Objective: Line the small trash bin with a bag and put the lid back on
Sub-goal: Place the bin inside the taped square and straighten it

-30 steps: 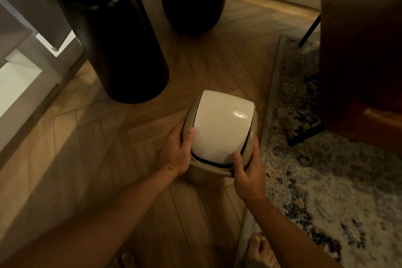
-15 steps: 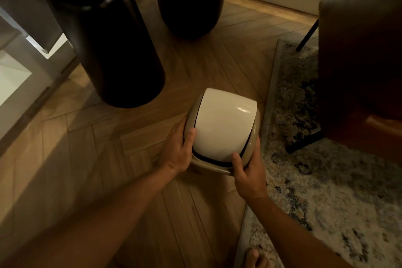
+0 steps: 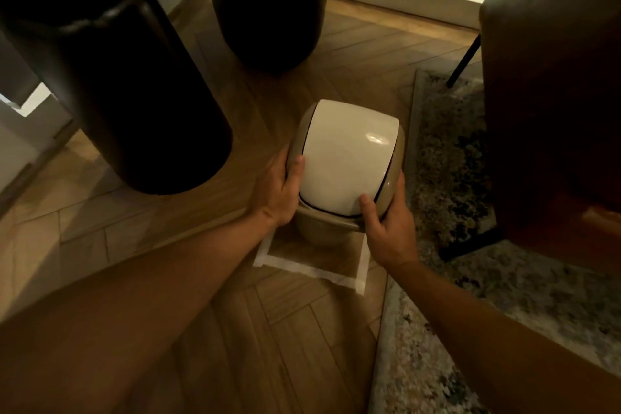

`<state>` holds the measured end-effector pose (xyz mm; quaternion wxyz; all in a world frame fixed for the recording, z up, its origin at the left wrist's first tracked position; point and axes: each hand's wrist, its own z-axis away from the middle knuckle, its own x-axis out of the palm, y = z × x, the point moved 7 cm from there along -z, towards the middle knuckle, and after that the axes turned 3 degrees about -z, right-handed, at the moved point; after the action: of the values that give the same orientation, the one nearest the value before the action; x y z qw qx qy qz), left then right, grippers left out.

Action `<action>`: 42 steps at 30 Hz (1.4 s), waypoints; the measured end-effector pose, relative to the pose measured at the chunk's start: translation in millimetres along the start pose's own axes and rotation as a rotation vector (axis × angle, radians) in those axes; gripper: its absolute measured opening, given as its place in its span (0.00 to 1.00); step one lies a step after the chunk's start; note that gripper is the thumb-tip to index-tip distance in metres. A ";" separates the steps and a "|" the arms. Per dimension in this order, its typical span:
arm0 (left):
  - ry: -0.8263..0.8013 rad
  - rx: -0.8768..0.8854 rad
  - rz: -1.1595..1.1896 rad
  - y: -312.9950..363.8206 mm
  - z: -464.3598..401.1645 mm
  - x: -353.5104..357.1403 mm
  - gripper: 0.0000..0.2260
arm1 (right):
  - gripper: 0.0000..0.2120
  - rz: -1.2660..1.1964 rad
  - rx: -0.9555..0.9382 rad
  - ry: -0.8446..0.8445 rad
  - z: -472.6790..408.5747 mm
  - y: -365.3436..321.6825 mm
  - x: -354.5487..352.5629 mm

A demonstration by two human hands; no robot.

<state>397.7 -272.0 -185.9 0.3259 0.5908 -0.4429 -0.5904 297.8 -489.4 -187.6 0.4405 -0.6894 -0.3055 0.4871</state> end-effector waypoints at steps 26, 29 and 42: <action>-0.003 -0.138 -0.222 11.6 -135.7 21.0 0.15 | 0.44 0.055 0.097 -0.092 -149.9 20.3 -7.4; -0.140 -0.201 -0.215 9.8 -137.5 7.4 0.15 | 0.36 0.045 0.199 -0.150 -147.0 26.3 -17.7; -0.335 -0.366 0.024 0.5 -115.7 17.2 0.30 | 0.34 -0.224 0.330 0.077 -122.2 24.2 -0.6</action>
<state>510.1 -303.8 -182.0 0.3565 0.4106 -0.3833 -0.7466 412.3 -538.1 -192.5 0.6103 -0.5878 -0.2791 0.4519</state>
